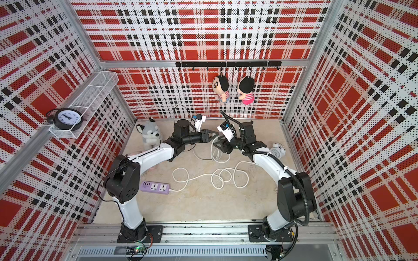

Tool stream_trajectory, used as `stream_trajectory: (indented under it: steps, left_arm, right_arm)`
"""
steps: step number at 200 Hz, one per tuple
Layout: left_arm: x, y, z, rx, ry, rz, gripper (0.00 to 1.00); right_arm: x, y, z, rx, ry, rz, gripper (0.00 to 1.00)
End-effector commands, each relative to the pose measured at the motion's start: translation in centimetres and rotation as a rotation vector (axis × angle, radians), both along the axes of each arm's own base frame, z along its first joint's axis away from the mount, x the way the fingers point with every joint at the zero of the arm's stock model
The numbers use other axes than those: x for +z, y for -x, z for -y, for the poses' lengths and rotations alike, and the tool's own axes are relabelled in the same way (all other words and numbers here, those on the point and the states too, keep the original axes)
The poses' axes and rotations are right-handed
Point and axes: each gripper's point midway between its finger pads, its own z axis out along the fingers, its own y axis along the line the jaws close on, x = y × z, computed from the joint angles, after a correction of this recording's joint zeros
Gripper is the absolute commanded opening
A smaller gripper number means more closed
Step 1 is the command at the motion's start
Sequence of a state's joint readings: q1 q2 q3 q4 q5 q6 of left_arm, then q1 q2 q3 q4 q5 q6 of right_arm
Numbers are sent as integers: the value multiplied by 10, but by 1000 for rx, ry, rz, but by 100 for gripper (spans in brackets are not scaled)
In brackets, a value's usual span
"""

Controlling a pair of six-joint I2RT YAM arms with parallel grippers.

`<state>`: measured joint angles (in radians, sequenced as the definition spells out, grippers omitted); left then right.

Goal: Unwrap the cord wrapped around the power strip
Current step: Adjust the power cord at the center of the board.

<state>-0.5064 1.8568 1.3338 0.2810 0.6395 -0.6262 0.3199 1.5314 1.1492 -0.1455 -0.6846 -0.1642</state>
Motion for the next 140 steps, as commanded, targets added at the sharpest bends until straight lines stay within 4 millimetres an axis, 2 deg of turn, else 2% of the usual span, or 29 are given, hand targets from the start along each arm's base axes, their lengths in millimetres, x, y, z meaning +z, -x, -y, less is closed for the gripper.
stream_trajectory:
  steps: [1,11,35,61,84,100,115,140]
  left_arm:
    - [26,-6,-12,75,-18,84,6]
    - [29,-10,-16,124,-53,106,4]
    - [39,-20,-24,272,-156,137,1]
    - [66,-18,-27,454,-346,236,0]
    - [88,-19,-40,547,-428,276,0]
    - [103,-14,-40,552,-429,294,0]
    - [112,-9,-31,518,-405,298,0]
    - [114,-3,-17,448,-369,288,0]
  right_arm:
    - [32,5,21,-32,-2,58,65]
    - [35,5,34,-66,0,39,69]
    - [34,0,52,-161,18,-33,65]
    - [41,3,46,-154,-49,-75,56]
    - [52,3,38,-134,-109,-85,54]
    - [60,3,27,-95,-116,-66,55]
    - [71,1,21,-67,-156,-47,59]
    - [71,-10,17,-66,-159,-56,62]
